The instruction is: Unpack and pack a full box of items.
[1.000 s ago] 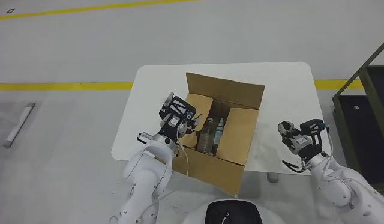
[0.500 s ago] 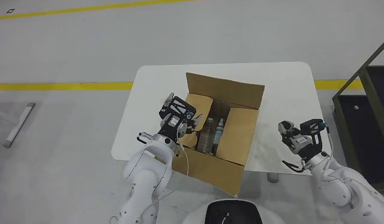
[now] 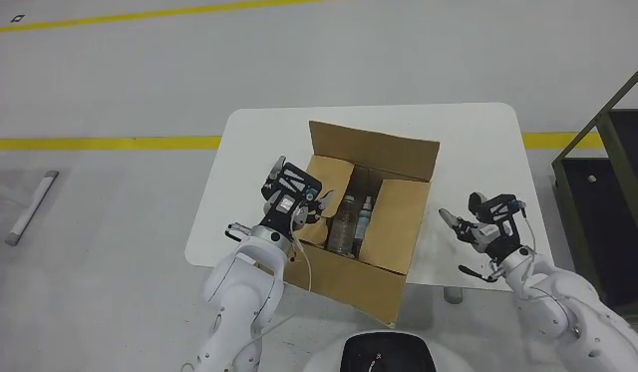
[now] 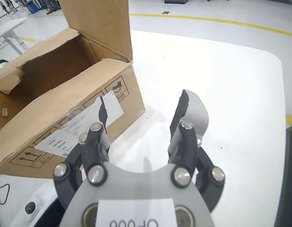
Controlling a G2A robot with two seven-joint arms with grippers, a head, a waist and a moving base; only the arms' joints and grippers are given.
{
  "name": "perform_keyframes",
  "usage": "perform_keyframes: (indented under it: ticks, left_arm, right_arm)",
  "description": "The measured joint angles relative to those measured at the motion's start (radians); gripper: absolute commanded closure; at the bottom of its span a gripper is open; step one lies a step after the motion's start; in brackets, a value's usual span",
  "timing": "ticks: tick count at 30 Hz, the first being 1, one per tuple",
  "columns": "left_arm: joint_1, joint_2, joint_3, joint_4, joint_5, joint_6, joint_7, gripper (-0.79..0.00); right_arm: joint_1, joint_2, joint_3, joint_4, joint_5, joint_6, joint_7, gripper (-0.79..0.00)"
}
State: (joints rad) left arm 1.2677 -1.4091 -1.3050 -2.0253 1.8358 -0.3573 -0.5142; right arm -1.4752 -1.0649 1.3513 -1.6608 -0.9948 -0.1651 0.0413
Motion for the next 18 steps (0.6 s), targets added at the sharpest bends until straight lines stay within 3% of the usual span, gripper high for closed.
perform_keyframes:
  ticks: [7, 18]
  left_arm:
    - [0.000, 0.000, 0.000, 0.000, 0.000, 0.000, 0.000, -0.785]
    - [0.000, 0.000, 0.000, 0.000, 0.000, 0.000, 0.000, -0.785]
  right_arm:
    - [0.128, -0.027, -0.105, 0.108, -0.022, 0.026, 0.021, 0.000]
    - [0.319, -0.062, -0.205, 0.263, -0.036, -0.016, 0.049, 0.000]
